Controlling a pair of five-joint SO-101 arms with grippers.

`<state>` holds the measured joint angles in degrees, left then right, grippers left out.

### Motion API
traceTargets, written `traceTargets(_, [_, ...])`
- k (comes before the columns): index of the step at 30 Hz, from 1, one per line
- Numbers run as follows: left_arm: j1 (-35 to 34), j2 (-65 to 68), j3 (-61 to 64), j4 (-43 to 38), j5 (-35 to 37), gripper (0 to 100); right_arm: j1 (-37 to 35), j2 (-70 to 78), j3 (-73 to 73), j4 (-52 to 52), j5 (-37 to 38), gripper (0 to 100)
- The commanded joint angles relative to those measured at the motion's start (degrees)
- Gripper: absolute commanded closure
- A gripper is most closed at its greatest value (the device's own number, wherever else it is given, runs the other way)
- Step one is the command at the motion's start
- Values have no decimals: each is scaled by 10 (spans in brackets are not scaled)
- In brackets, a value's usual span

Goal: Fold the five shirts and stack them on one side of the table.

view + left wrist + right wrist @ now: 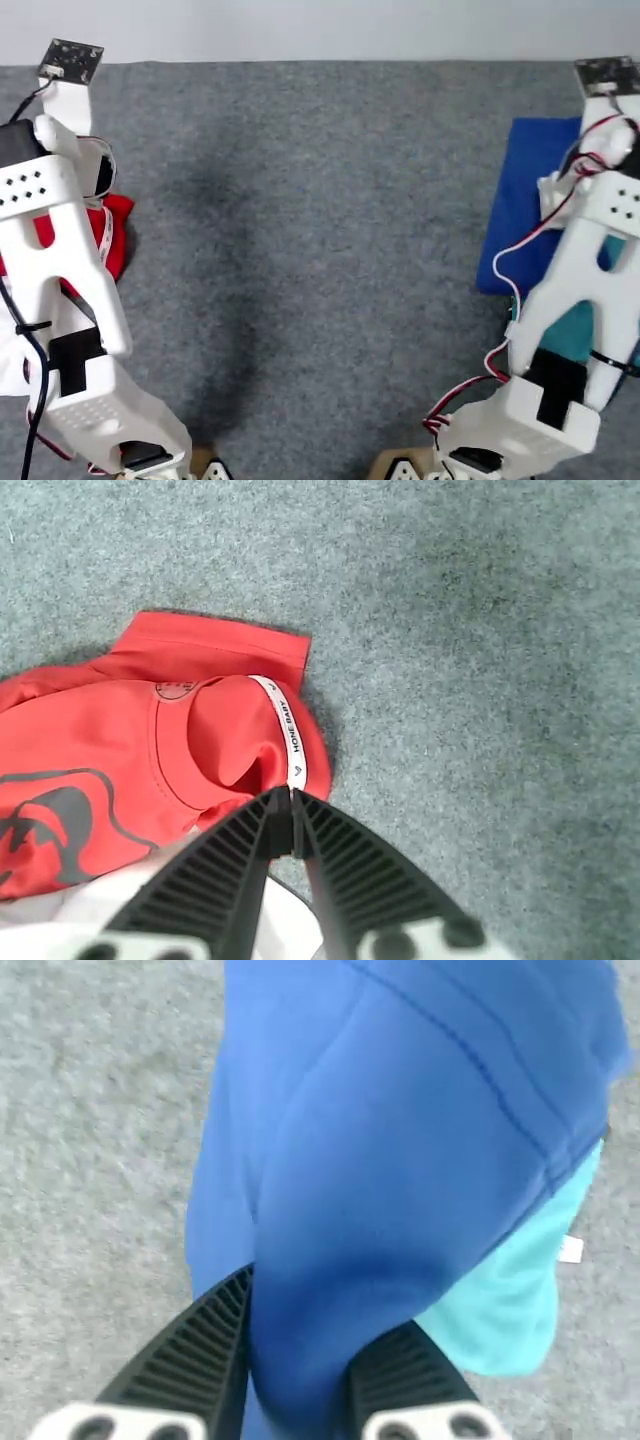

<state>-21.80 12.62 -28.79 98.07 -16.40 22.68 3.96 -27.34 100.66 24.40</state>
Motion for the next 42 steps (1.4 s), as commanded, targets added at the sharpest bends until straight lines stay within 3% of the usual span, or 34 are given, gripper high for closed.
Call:
traceTargets(1, [-1,-7,-7,4,1,995,34,-33,-5,23,21,990])
traceTargets(10, [10,-7,-7,11,1,995,83,-31,-4,22,57,990])
traceTargets(15, [23,-7,-7,11,4,995,117,-31,66,13,105,989])
traceTargets(26, [36,-8,-7,23,4,995,233,-28,305,-317,203,989])
traceTargets(32, [36,-8,-7,23,4,995,259,43,292,-404,215,985])
traceTargets(34, [36,-8,-7,23,4,995,265,71,263,-403,214,954])
traceTargets(37, [36,-8,-7,23,4,995,267,100,232,-397,212,833])
traceTargets(40, [36,-8,-7,23,4,995,262,101,189,-347,200,723])
traceTargets(42, [36,-8,-7,23,4,995,250,101,136,-298,172,701])
